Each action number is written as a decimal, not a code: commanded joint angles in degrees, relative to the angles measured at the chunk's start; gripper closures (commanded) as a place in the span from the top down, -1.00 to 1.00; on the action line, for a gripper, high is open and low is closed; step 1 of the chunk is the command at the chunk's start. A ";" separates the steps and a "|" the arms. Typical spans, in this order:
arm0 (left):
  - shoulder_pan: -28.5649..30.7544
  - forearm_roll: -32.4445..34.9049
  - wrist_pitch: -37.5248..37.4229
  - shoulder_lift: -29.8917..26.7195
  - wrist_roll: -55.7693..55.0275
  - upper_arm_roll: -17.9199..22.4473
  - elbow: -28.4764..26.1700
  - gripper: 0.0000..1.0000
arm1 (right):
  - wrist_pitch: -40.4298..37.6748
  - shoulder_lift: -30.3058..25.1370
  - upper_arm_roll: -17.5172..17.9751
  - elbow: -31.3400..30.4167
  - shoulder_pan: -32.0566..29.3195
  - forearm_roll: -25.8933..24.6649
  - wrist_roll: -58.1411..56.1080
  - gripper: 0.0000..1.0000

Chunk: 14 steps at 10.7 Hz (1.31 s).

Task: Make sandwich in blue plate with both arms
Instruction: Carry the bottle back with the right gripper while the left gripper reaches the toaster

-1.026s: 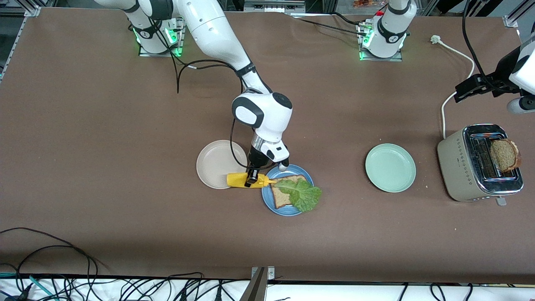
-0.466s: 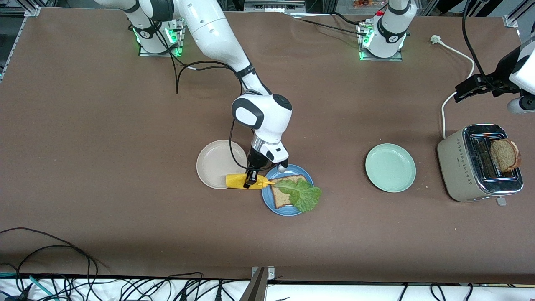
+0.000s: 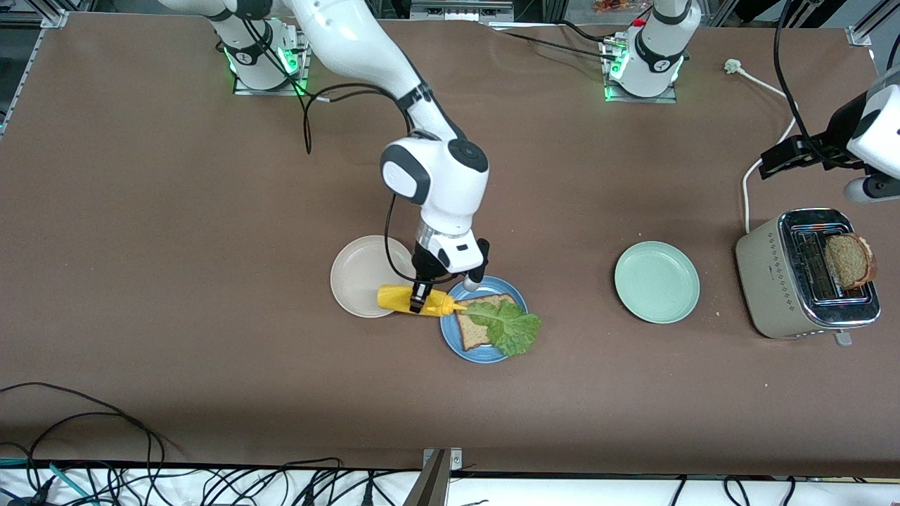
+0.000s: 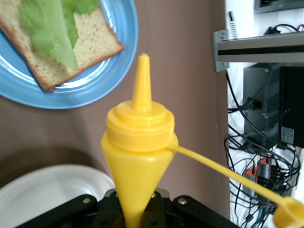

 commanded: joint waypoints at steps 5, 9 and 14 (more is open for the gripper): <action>3.78 1.51 -0.43 5.50 0.84 0.18 1.52 1.00 | -21.40 -26.04 0.94 -11.10 -14.14 29.59 -26.10 -1.00; 6.75 4.32 2.03 10.42 11.61 0.27 1.61 1.00 | -24.33 -32.46 0.94 -22.07 -23.37 41.11 -44.89 -1.00; 12.30 4.32 6.32 13.68 17.43 0.18 1.61 1.00 | -31.43 -32.83 0.77 -32.47 -36.38 58.00 -72.49 -1.00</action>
